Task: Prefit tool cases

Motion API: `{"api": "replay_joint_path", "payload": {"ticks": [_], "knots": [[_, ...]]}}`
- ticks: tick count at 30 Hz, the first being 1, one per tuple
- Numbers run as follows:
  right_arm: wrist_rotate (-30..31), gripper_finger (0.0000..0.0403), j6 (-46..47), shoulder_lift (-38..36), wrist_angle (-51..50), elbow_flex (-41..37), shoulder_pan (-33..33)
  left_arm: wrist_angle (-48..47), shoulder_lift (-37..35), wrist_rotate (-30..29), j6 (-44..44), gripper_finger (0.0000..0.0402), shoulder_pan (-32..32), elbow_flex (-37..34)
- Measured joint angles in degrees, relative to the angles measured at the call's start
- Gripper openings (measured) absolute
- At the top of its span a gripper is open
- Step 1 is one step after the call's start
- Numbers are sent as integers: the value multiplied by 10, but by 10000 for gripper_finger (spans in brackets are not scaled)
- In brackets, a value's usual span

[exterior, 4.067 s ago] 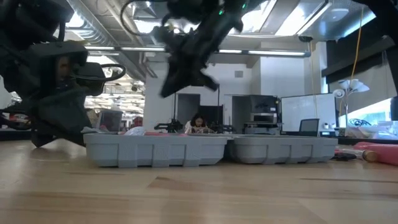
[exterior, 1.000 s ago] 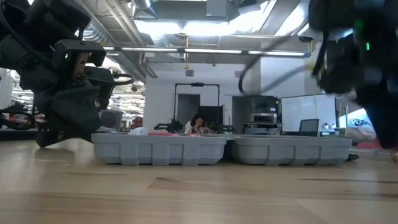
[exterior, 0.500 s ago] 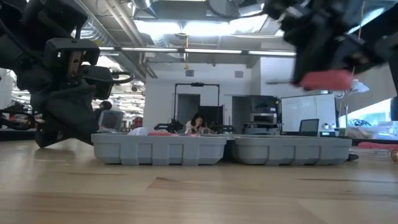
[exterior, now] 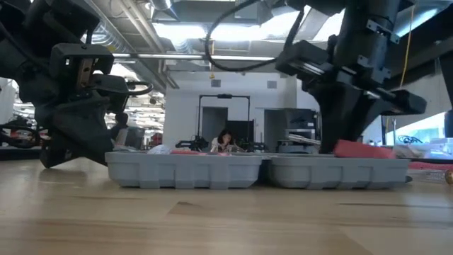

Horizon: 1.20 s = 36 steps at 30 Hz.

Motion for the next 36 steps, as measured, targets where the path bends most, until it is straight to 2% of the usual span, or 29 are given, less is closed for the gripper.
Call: {"api": "replay_joint_path", "payload": {"ticks": [7,14,22,28,32,36], "knots": [[-28,40,7,-5,-20,0,0,0,0,-2,5,0,-5,0],[-29,44,37,-5,-23,0,0,0,0,-1,9,0,-6,0],[-57,152,53,-5,-21,0,0,0,0,1,12,0,-5,0],[-67,189,52,-5,-26,1,0,-1,0,2,16,0,-5,0],[-53,188,29,-5,-101,36,0,-2,0,2,18,0,-5,0],[0,179,-34,-5,-272,121,0,-2,0,2,20,0,-5,0]]}}
